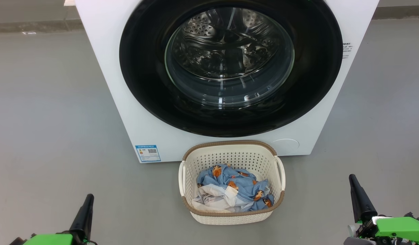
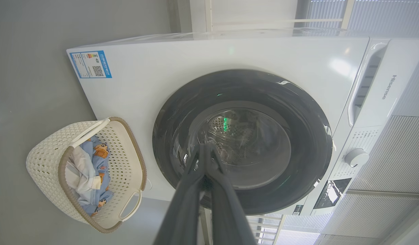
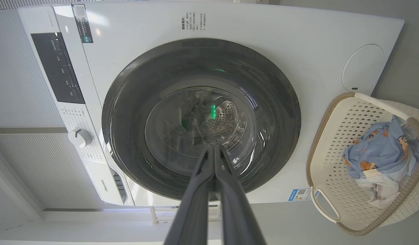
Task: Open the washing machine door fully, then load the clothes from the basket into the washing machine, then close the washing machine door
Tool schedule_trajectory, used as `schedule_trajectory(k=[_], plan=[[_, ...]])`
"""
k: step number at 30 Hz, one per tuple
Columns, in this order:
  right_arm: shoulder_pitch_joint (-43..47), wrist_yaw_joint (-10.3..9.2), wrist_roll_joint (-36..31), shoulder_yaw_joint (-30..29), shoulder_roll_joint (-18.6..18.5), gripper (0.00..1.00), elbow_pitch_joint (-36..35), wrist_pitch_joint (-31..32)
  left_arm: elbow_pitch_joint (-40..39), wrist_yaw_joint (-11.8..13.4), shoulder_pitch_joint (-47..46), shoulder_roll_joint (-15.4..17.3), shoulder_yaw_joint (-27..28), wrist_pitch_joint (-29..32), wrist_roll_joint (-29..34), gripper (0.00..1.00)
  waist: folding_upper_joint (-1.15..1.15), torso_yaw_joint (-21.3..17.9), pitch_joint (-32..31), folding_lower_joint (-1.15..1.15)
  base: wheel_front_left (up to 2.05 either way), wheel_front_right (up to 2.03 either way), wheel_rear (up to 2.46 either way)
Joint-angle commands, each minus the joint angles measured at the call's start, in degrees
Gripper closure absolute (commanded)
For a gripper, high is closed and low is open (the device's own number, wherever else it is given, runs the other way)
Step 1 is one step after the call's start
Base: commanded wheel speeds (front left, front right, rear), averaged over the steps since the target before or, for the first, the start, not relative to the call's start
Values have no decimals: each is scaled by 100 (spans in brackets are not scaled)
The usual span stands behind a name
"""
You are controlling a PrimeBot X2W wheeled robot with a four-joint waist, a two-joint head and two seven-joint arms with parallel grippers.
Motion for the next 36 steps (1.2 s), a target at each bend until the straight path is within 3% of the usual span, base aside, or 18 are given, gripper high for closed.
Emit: schedule_trajectory(k=[1,36], plan=[[-239,-6,-70,134,-27,100,-140,46,-139,-42,-245,62,202,34,88,100,0,0,0,0,0,0,0],[-239,-6,-71,132,-26,100,-140,47,-139,-42,-245,59,206,37,91,100,0,0,0,0,0,0,0]])
